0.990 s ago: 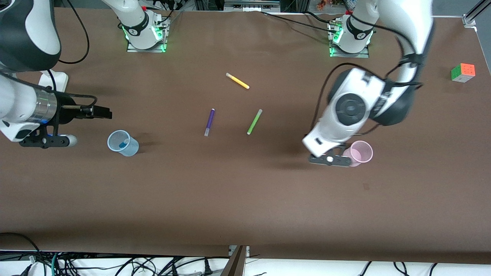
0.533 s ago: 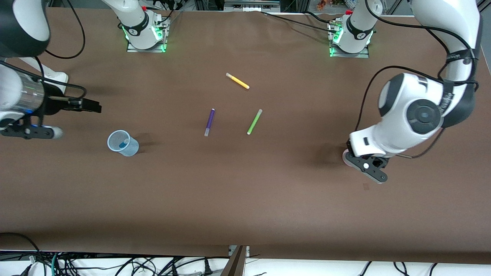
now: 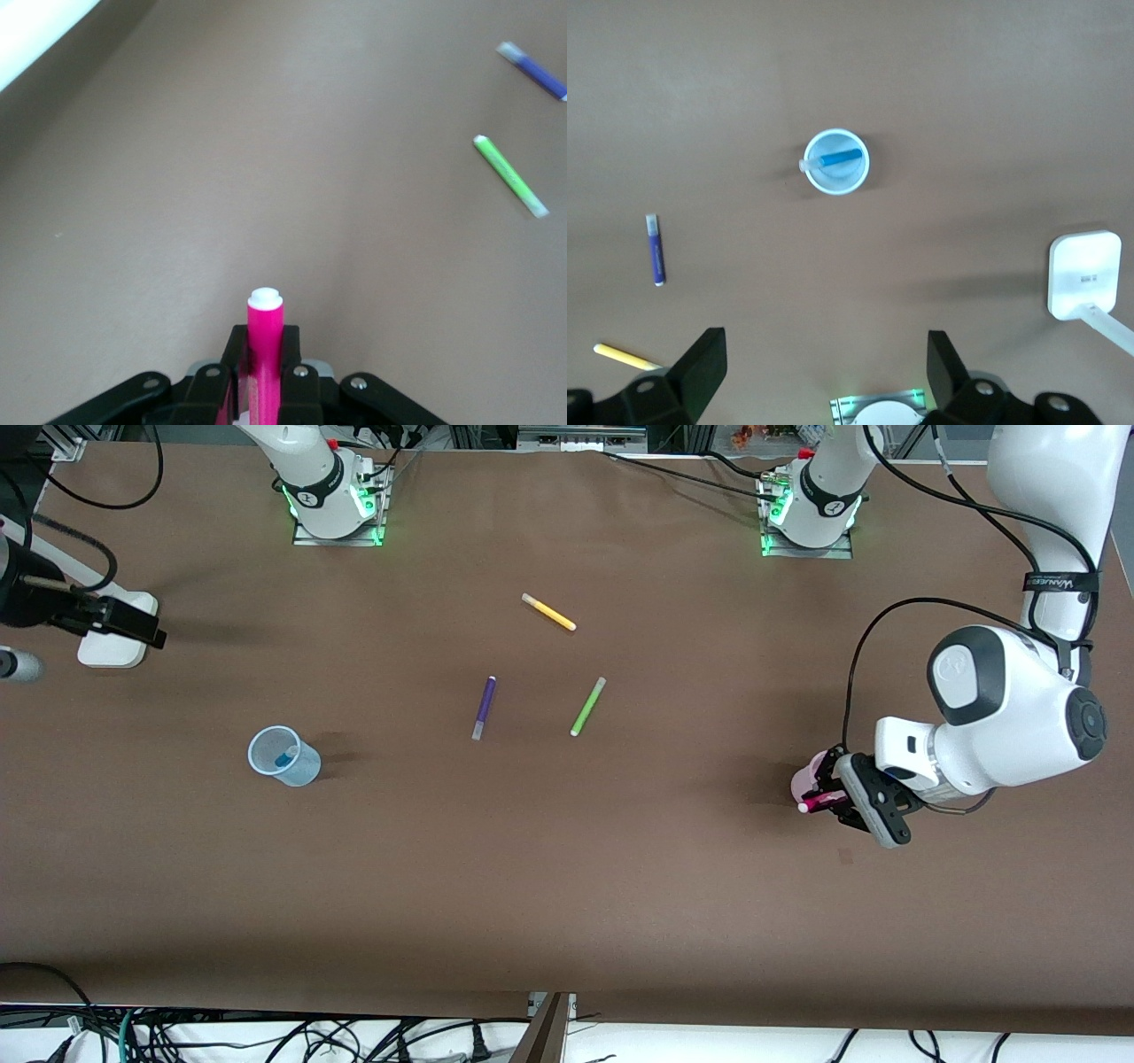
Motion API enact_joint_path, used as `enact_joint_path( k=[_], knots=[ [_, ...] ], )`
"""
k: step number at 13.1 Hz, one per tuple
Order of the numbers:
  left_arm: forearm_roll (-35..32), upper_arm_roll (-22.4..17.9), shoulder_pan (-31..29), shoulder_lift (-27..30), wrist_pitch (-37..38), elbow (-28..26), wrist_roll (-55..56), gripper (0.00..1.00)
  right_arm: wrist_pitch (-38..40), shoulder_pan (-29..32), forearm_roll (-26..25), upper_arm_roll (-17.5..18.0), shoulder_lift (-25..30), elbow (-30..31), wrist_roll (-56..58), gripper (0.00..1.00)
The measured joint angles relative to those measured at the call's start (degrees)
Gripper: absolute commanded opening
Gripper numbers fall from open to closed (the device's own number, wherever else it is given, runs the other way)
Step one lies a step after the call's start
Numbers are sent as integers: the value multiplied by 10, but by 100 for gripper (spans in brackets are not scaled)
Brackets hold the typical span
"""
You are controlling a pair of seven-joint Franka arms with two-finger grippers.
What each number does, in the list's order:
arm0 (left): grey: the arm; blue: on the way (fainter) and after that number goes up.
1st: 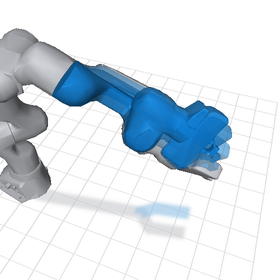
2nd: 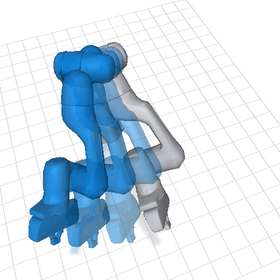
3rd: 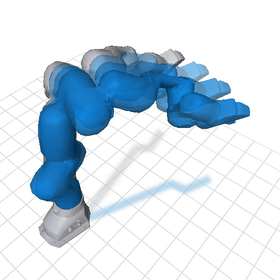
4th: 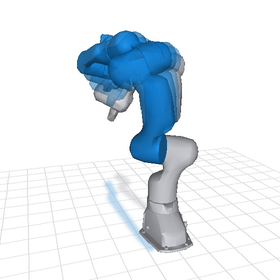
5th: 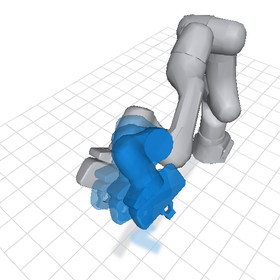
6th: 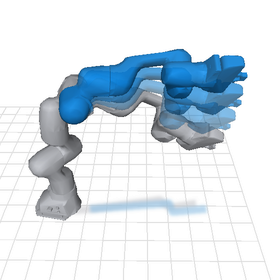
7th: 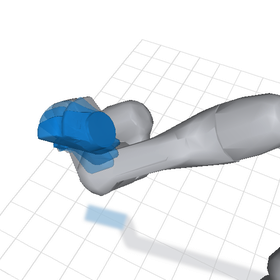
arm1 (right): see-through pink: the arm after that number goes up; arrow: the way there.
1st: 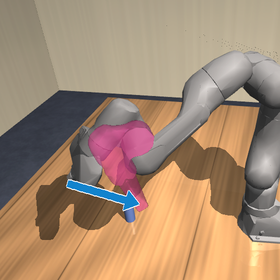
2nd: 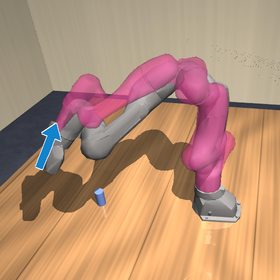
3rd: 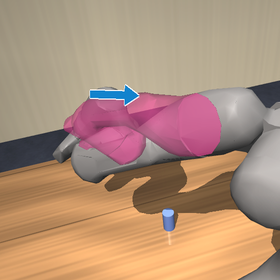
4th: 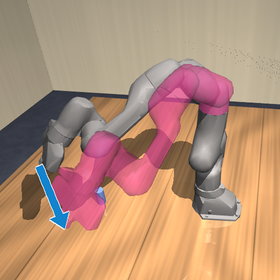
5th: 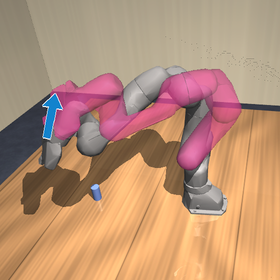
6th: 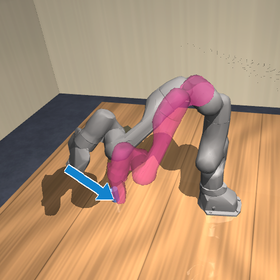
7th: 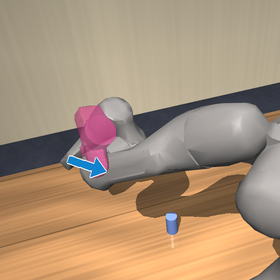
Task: Place pink and blue markers in matching cups
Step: 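Carry the pink marker over the pink cup with the left gripper, then open the left gripper to drop the pink marker into the cup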
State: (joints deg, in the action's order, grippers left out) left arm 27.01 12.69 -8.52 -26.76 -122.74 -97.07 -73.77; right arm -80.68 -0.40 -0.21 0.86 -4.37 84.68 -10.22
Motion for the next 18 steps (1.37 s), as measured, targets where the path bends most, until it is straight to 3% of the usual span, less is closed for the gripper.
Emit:
enact_joint_path(
  k=[4, 9, 10, 11, 16, 18],
  knots=[
    [91, 0, -55, 0, 0, -62, -160, 0, -5, 0, -8, 1, 13, 26, 7, 100],
    [178, 0, -68, -12, -7, -95, -268, 0, -13, 0, -10, 1, 10, 26, 15, 100],
    [179, 0, -70, -17, -8, -95, -270, 35, -13, 0, -10, 1, 10, 26, 15, 100],
    [179, 0, -72, -19, -8, -95, -271, 99, -14, 0, -10, 1, 10, 26, 16, 100],
    [179, 1, -77, -13, -8, -89, -265, 100, -16, 0, -10, 1, 6, 26, 16, 100],
    [163, 2, -77, 14, -5, -84, -196, 100, -19, 0, -10, 1, 5, 26, 16, 100]
  ],
)
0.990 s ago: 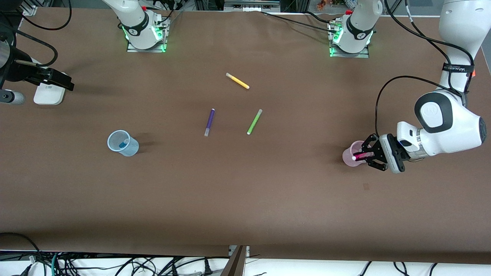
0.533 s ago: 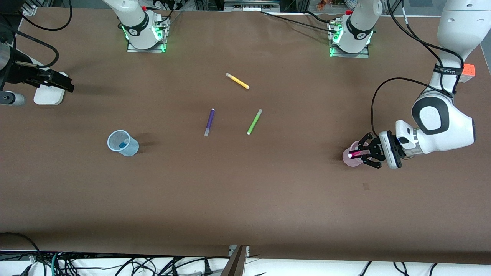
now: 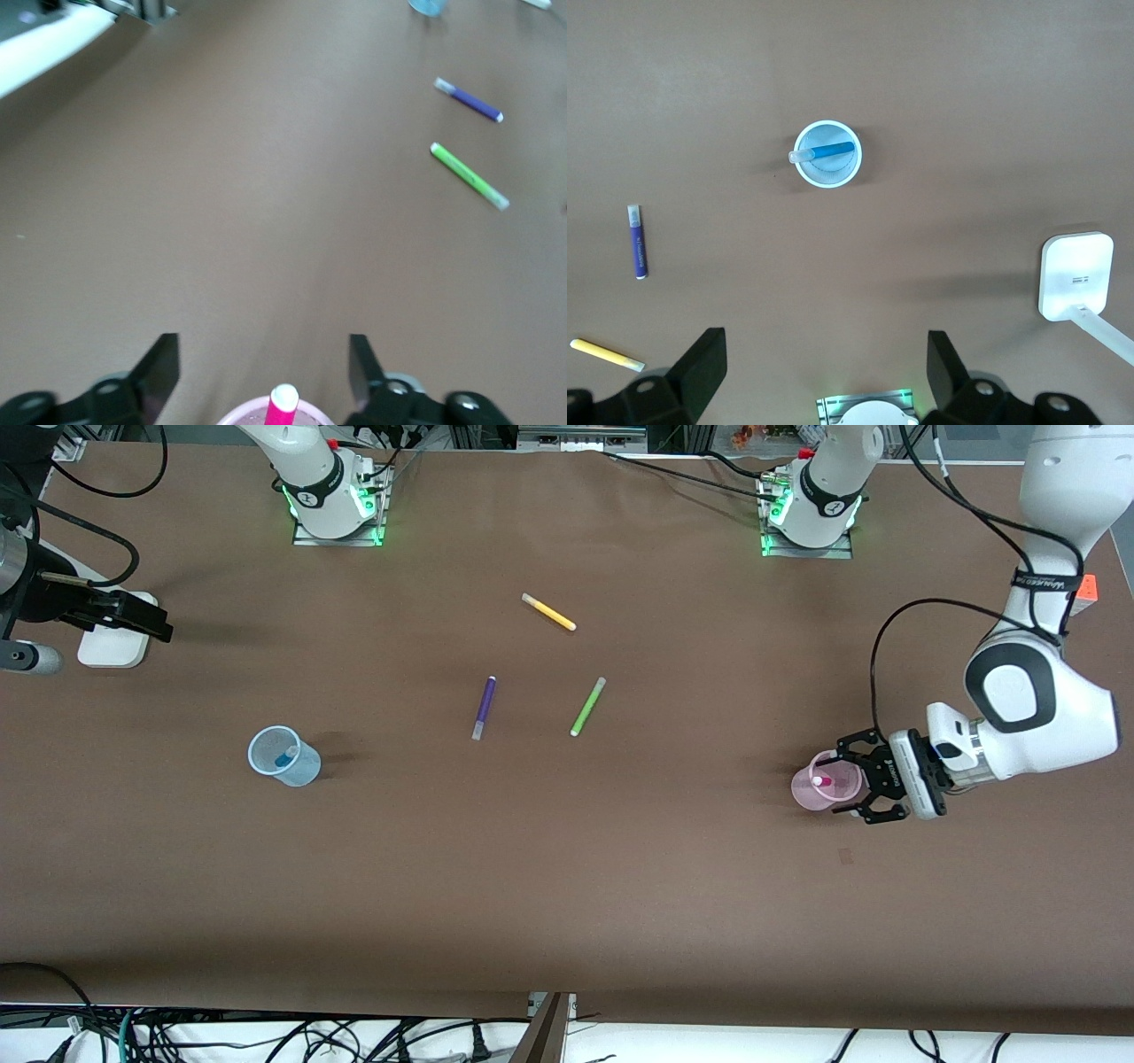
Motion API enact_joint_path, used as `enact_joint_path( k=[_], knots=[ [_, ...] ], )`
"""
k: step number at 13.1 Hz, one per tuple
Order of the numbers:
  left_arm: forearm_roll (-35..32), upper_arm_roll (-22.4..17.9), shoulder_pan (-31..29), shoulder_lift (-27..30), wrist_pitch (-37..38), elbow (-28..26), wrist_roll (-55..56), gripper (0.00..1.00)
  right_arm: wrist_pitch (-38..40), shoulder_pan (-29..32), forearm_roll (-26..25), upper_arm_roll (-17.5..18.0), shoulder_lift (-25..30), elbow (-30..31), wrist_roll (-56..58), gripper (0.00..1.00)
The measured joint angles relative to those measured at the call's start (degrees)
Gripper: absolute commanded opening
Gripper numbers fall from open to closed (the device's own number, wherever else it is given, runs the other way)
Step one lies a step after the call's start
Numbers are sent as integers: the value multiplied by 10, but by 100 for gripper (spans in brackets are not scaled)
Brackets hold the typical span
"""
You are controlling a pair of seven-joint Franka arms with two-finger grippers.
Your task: Place pink and blue markers in matching cups
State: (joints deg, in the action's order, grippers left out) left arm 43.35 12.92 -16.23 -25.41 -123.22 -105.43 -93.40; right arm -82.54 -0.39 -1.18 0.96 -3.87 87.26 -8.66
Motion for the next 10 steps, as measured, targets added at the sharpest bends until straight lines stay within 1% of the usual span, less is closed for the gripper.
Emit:
enact_joint_path(
  k=[1, 3, 5, 6, 7, 8, 10],
  knots=[
    [-46, 2, 0, 20, 8, 4, 75, 100, -2, 0, 0, 0, -1, 0, 0, 100],
    [-172, 13, 3, 83, 53, 22, 254, 100, -5, 0, 0, 1, -3, -3, 0, 100],
    [-295, 38, 14, 148, 130, 55, 433, 100, -6, 0, 0, 1, -5, -5, 0, 100],
    [-347, 54, 19, 169, 173, 81, 519, 100, -7, 0, 0, 1, -5, -6, 0, 100],
    [-391, 66, 24, 180, 220, 112, 605, 100, -7, 0, 0, 1, -6, -7, 0, 100],
    [-422, 75, 27, 184, 265, 141, 684, 100, -7, 0, 0, 1, -7, -7, 0, 100],
    [-445, 80, 29, 182, 332, 176, 806, 100, -7, 0, 0, 1, -8, -8, 1, 100]
  ],
)
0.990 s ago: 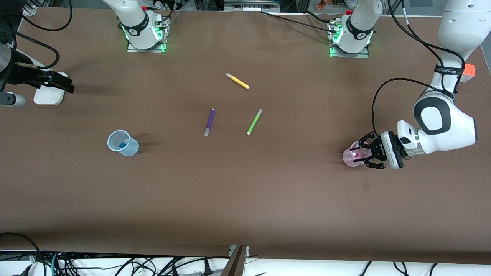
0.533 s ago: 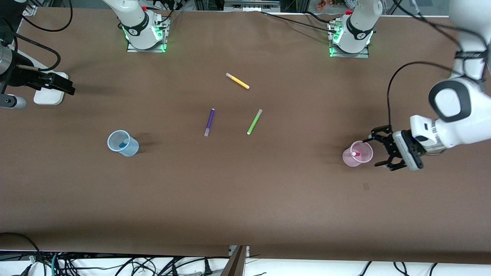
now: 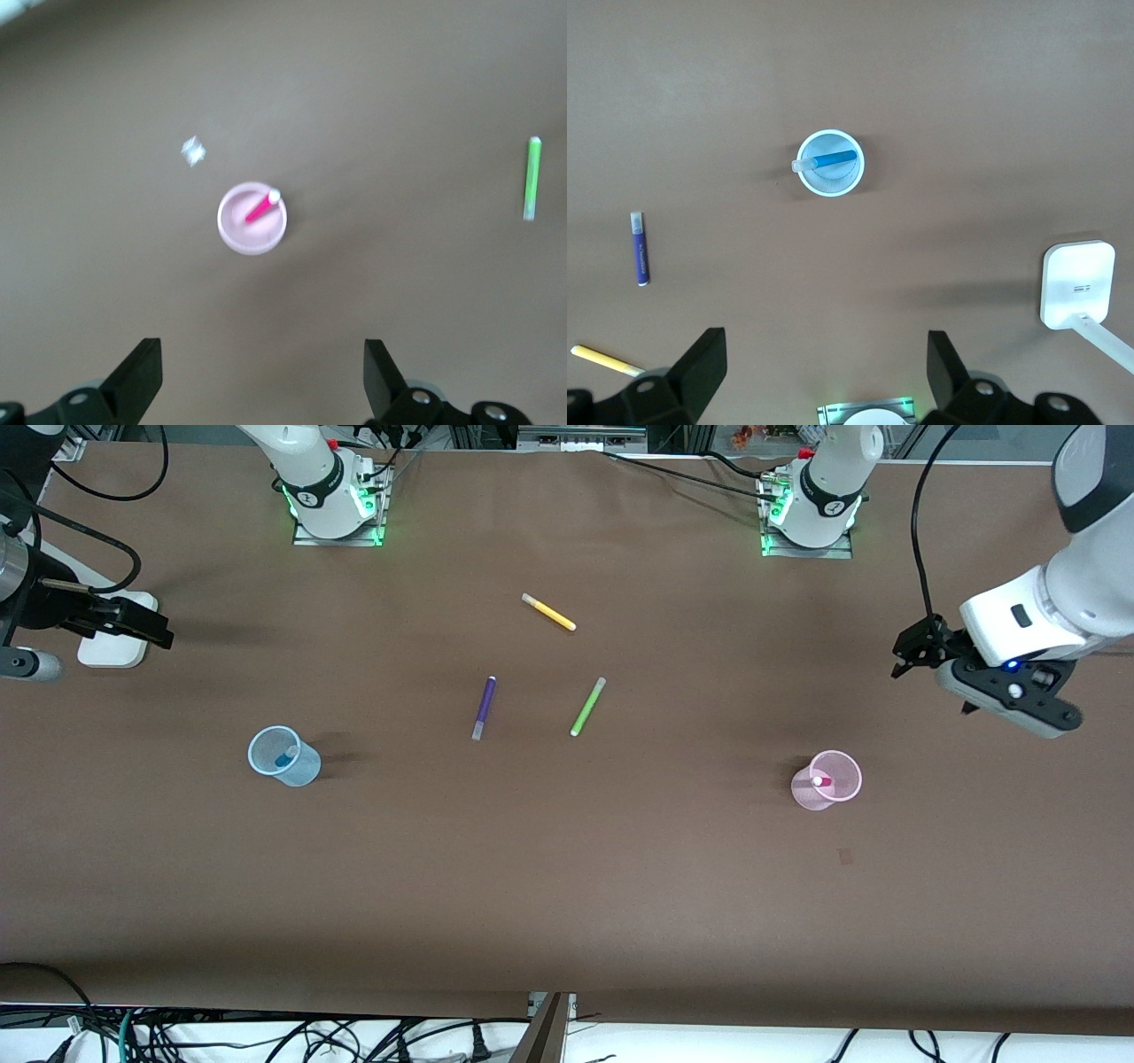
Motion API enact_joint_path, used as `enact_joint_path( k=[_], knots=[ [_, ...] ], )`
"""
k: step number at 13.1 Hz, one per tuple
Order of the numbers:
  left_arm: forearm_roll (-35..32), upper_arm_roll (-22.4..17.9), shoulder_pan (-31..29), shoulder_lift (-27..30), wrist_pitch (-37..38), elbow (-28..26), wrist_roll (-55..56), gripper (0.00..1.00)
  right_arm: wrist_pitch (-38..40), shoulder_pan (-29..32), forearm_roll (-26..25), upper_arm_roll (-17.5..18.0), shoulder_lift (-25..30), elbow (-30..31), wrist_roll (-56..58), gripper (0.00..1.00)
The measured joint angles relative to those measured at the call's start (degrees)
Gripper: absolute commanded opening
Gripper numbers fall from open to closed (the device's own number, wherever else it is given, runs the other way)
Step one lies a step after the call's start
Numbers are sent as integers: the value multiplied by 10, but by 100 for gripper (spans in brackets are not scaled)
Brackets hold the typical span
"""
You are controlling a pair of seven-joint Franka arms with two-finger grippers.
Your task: Place pink and blue markers in matching cups
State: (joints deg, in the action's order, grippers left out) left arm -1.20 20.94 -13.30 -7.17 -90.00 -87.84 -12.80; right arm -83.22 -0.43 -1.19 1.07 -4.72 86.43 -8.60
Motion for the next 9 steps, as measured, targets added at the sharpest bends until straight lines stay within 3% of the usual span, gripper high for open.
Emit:
enact_joint_path(
  k=[3, 9],
  knots=[
    [-3, 12, 0, -4, 49, 9, 110, 100, 0, 0, 0, 0, 0, -1, 0, 100],
    [-24, 87, 2, -9, 104, -4, 223, 100, 0, 0, 0, 0, -1, -1, 0, 100]
  ],
)
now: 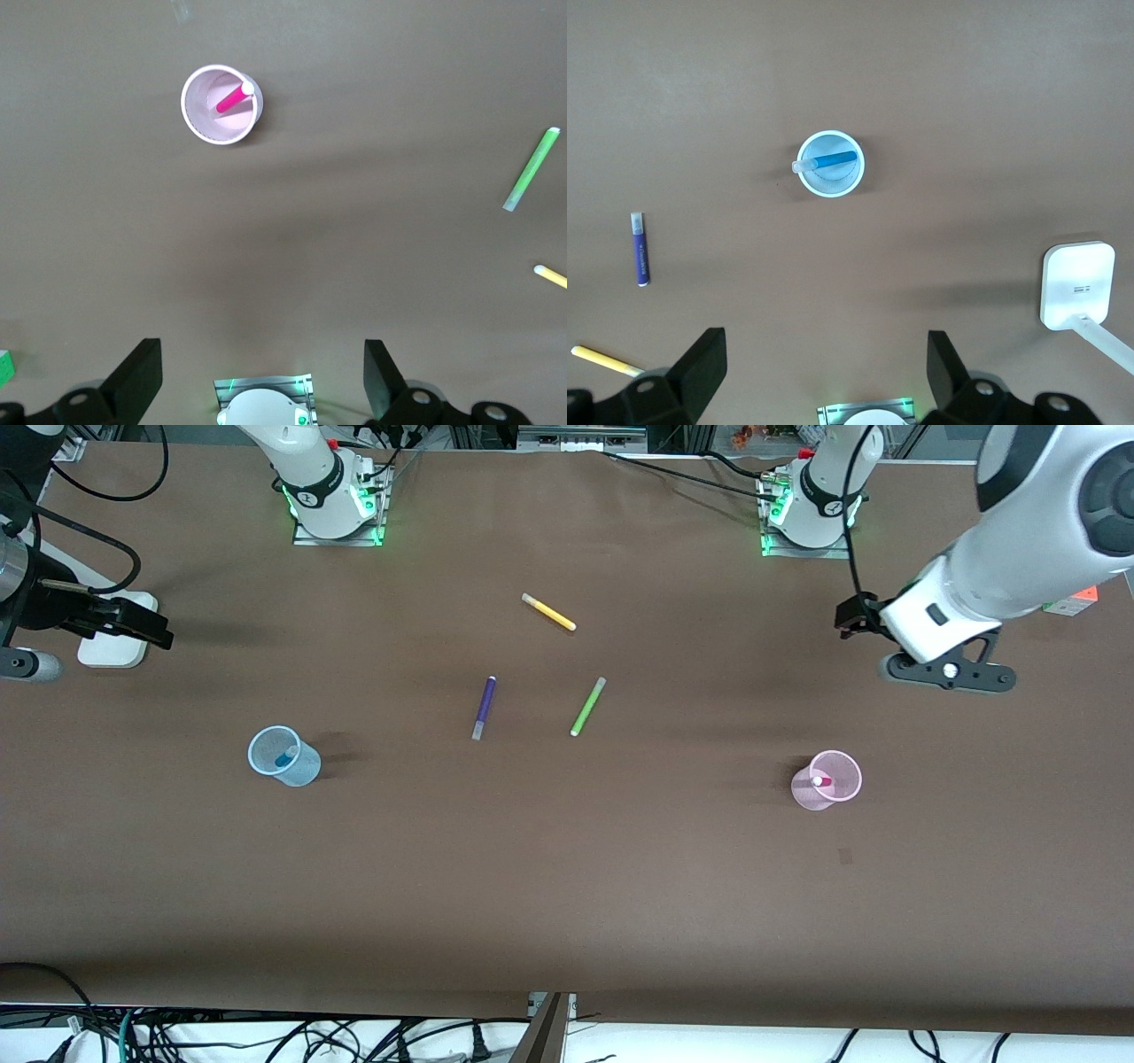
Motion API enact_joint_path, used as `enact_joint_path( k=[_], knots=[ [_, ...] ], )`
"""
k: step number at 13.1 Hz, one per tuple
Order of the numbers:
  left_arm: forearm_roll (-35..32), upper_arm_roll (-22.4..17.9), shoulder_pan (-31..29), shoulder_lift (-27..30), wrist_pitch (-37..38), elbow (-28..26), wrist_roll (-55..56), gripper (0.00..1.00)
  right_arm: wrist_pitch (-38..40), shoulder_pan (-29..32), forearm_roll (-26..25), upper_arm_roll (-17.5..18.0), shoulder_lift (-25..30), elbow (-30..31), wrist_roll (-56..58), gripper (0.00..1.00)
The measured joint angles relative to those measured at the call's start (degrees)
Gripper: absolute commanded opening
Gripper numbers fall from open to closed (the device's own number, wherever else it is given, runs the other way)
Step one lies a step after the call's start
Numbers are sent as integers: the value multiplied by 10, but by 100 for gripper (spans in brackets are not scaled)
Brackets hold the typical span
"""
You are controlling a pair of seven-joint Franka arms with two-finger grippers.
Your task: Place pink and blue markers in matching cups
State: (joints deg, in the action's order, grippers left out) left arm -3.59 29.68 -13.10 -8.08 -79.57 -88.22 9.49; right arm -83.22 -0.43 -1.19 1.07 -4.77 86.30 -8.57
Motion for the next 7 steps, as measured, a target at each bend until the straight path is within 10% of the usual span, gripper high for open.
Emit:
enact_joint_path(
  k=[4, 7],
  knots=[
    [-6, -5, 7, 0, 0, -3, 5, 100, 0, 0, 0, 0, 0, 0, 0, 100],
    [-6, -99, 94, 9, -15, -5, 1, 100, 0, 0, 0, 0, 0, 0, 0, 100]
  ],
)
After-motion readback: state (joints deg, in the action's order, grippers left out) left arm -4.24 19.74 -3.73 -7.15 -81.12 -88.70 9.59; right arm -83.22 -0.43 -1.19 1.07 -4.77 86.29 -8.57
